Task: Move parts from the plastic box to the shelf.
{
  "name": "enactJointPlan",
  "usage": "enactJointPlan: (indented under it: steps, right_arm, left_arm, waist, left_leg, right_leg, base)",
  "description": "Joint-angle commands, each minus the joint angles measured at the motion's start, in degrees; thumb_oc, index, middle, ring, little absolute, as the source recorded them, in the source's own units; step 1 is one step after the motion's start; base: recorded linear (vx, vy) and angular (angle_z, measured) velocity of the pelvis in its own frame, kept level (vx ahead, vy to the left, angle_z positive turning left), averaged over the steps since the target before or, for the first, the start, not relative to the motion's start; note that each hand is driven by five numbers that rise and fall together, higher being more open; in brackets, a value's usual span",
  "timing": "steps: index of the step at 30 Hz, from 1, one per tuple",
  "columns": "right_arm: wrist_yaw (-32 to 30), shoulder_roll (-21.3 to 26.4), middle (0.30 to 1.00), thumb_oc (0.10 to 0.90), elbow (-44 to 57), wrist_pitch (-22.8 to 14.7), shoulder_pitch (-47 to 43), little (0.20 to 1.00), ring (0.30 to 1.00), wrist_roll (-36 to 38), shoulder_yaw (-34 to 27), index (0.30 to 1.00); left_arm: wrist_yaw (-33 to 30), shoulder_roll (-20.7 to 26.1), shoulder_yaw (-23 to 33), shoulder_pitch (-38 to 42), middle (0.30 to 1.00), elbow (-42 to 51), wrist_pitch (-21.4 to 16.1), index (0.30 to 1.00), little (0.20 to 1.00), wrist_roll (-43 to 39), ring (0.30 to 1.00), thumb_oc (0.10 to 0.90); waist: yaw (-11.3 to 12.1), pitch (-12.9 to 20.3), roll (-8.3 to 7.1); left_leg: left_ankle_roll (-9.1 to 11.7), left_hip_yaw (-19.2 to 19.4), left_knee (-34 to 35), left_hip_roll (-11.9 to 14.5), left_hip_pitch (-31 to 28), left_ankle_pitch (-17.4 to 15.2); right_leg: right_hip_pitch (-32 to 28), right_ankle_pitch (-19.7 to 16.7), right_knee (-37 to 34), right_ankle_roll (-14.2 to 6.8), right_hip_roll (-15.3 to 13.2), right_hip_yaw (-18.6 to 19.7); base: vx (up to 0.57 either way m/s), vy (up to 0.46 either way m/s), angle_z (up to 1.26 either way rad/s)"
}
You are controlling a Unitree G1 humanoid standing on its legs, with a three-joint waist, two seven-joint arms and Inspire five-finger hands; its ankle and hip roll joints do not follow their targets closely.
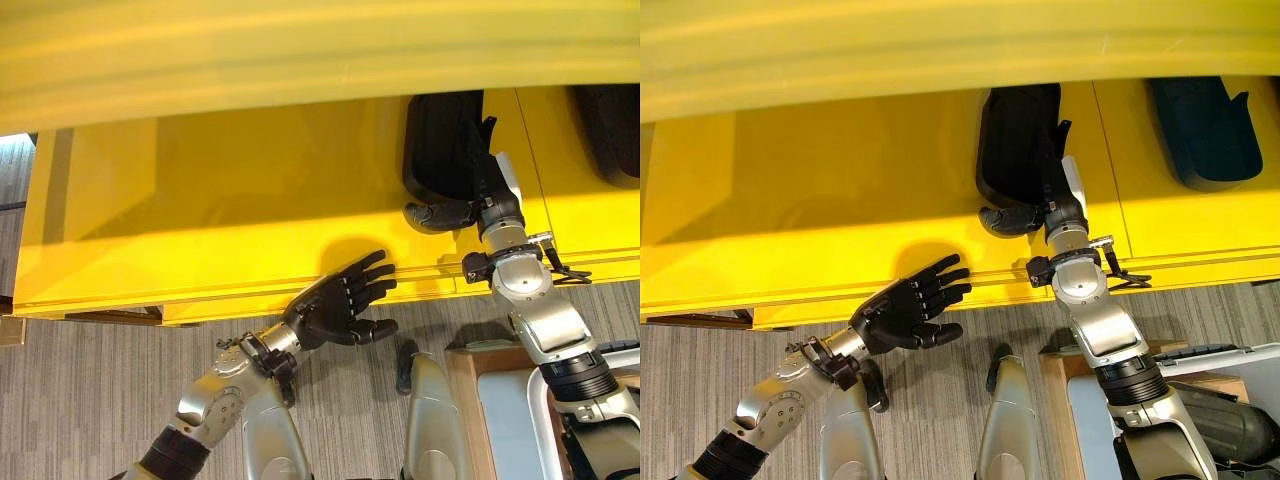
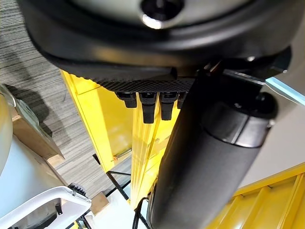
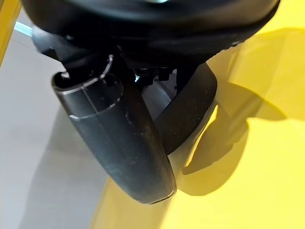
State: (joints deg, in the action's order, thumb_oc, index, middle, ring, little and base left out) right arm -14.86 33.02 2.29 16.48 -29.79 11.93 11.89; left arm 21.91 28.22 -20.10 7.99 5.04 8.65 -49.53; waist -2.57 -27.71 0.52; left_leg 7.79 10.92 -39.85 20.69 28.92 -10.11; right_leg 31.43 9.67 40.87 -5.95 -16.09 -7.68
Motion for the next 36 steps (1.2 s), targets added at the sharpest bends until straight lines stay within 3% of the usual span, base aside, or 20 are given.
enactJointPlan:
  steps: [1,9,15,36]
  right_arm:
    - [0.81,-0.17,1.000,0.900,-3.63,1.59,3.38,1.000,1.000,-0.04,-0.76,1.000]
    - [7.03,1.81,1.000,0.900,-3.71,2.48,1.33,1.000,1.000,-8.71,1.25,1.000]
    - [10.66,5.04,1.000,0.900,-3.18,5.19,1.20,1.000,1.000,-14.29,2.30,1.000]
    - [9.95,6.57,1.000,0.900,-4.95,4.13,3.67,1.000,1.000,-15.19,1.57,1.000]
  left_arm:
    - [1.13,-0.48,2.65,2.10,1.000,6.16,-3.38,1.000,1.000,-4.38,1.000,0.900]
    - [1.90,-0.19,2.72,2.37,1.000,5.62,-3.05,1.000,1.000,-4.58,1.000,0.900]
    - [2.22,0.52,3.24,2.15,1.000,6.16,-2.15,1.000,1.000,-5.02,1.000,0.900]
    - [3.32,1.11,3.73,1.26,1.000,6.17,-2.70,1.000,1.000,-4.86,1.000,0.900]
  waist:
    - [0.59,0.64,-0.32]
    - [1.00,0.69,-0.36]
    - [1.23,0.82,-0.68]
    - [1.04,0.88,-1.01]
  left_leg:
    - [-2.91,3.36,5.16,-2.19,-3.00,-1.13]
    - [-2.83,3.40,4.95,-2.19,-3.13,-1.27]
    - [-2.75,3.51,5.26,-2.12,-3.28,-1.13]
    - [-2.94,3.82,4.88,-1.91,-3.25,-1.52]
  right_leg:
    - [-2.27,9.59,8.87,0.74,-0.05,-1.81]
    - [-2.43,9.72,9.11,0.80,-0.35,-2.08]
    - [-2.61,9.60,8.72,0.64,-0.43,-2.33]
    - [-2.74,9.60,8.44,0.65,-0.08,-2.13]
  base:
    - [0.00,0.000,0.00]
    - [0.00,0.000,0.00]
    - [0.00,0.000,0.00]
    - [0.00,0.000,0.00]
